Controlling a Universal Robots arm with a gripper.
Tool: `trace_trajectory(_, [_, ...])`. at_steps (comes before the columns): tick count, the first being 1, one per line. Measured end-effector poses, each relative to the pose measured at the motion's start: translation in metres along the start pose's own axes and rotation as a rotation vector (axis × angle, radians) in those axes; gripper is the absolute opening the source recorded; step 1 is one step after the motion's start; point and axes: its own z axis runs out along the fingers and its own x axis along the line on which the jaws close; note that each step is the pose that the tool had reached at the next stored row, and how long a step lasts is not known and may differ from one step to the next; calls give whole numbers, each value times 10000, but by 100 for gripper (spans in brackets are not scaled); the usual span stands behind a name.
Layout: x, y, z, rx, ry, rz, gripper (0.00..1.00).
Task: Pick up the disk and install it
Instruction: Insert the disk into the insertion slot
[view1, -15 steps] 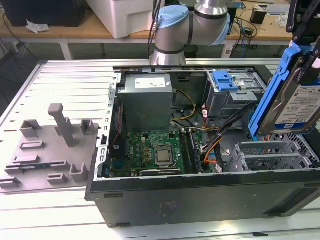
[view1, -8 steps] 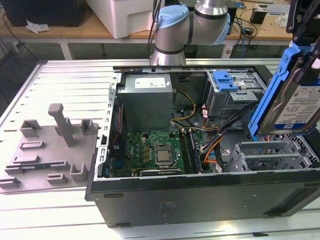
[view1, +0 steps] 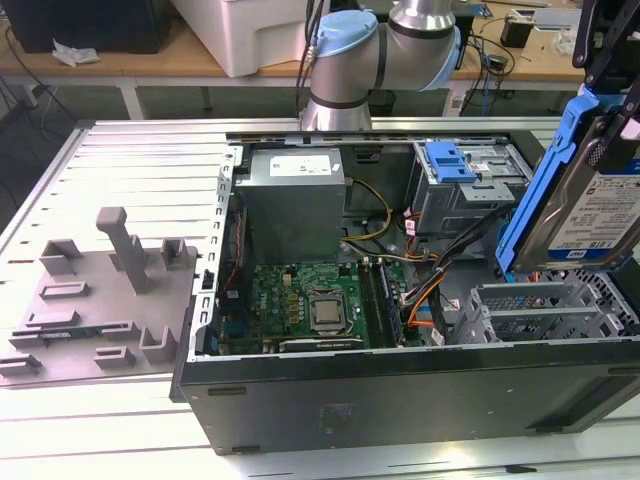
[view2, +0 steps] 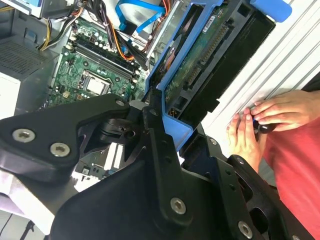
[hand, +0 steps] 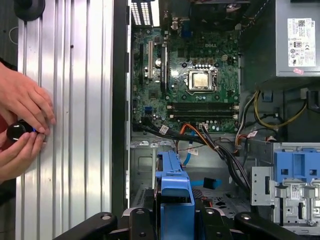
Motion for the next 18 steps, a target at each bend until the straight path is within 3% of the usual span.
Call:
trace_trajectory(11, [-2, -9, 36, -11, -70, 211, 36])
trace_trajectory(18, [-7, -16, 119, -13, -88, 230, 36])
